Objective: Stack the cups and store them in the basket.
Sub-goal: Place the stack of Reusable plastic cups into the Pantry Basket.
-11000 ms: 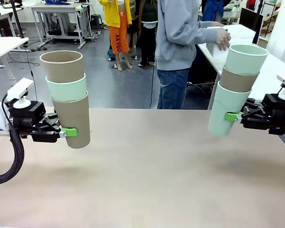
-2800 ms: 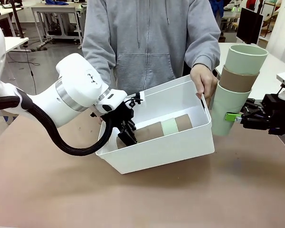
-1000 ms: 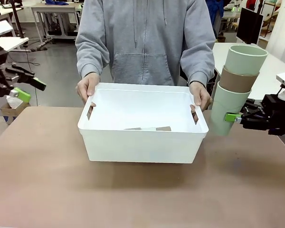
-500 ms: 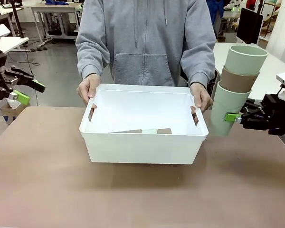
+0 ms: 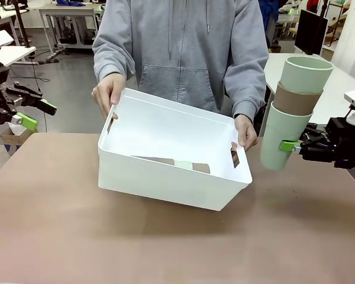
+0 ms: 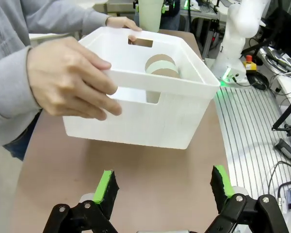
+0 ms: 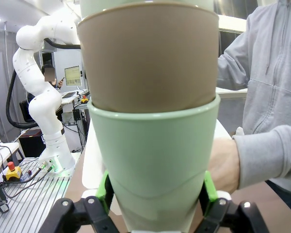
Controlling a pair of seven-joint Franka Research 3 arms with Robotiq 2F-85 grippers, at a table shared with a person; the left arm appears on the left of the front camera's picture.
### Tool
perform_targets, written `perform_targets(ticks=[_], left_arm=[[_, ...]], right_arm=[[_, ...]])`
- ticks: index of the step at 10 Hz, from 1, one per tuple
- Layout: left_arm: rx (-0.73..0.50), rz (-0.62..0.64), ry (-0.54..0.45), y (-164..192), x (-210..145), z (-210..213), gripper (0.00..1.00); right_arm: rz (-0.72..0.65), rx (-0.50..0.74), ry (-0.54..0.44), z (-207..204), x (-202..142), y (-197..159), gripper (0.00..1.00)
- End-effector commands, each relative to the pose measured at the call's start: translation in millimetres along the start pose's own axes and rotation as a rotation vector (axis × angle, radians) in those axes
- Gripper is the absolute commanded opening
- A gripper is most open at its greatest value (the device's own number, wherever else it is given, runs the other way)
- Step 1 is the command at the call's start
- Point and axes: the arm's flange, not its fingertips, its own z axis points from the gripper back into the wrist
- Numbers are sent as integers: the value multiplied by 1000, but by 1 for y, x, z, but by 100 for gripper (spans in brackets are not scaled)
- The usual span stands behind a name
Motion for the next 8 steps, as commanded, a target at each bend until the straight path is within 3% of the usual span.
perform_targets(ticks=[1,6,8], left_arm=[[-2,9,3,-2,3,3,100],[-2,9,3,-2,3,3,100],[-2,9,3,-2,3,3,100]], right_arm=[[12,-1,-5,-1,5,0,86],[0,0,0,0,0,0,86],[39,-81,62,-31,31,23,86]])
